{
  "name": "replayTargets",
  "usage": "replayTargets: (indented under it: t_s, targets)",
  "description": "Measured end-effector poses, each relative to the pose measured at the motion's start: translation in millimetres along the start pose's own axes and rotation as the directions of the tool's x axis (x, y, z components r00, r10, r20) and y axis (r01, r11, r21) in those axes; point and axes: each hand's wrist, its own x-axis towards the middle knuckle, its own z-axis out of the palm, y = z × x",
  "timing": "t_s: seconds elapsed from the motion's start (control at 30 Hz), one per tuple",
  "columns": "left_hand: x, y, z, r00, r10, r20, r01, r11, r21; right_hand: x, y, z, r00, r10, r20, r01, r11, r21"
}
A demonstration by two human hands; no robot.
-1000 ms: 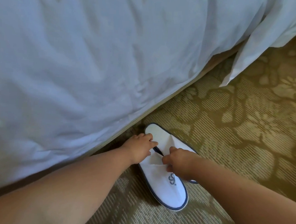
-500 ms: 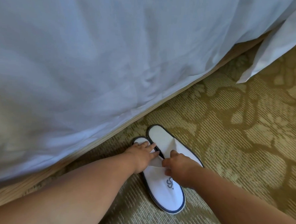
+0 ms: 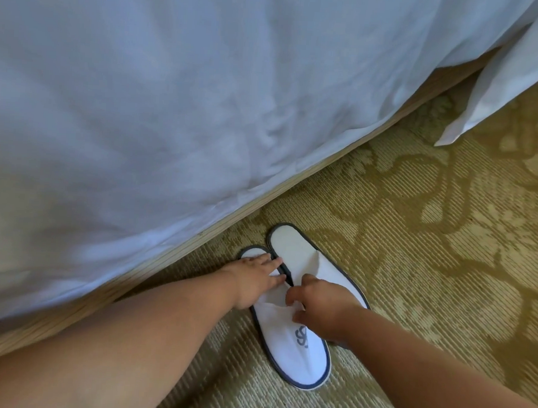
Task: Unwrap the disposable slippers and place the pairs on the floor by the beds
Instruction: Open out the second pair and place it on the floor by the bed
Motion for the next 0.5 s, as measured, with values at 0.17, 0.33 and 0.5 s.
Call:
replayTargets:
  t_s: [0.17,0.33,0.5]
  targets:
    - [9.0,-26.4,-82.3,0.982,-0.168,-0.091,0.095,0.841,-0.533,-8.7,13.9,-25.3,0.995,0.095,-0.016,-0.089,0.971,0.224]
    - [35.6,-23.9,-119.9,0.959,-0.220,0.180,0.253,0.373,-0.892,-22.9,33.3,-47.7,0.866,0.491,-0.094,-0.239,0.573,0.784]
    - [55.7,-23.2,-122.9,0.921,-0.254,0.296,0.373,0.346,-0.861,-41.8,56.5,-28.4,0.598,0.776,0.201,-0.453,0.120,0.883]
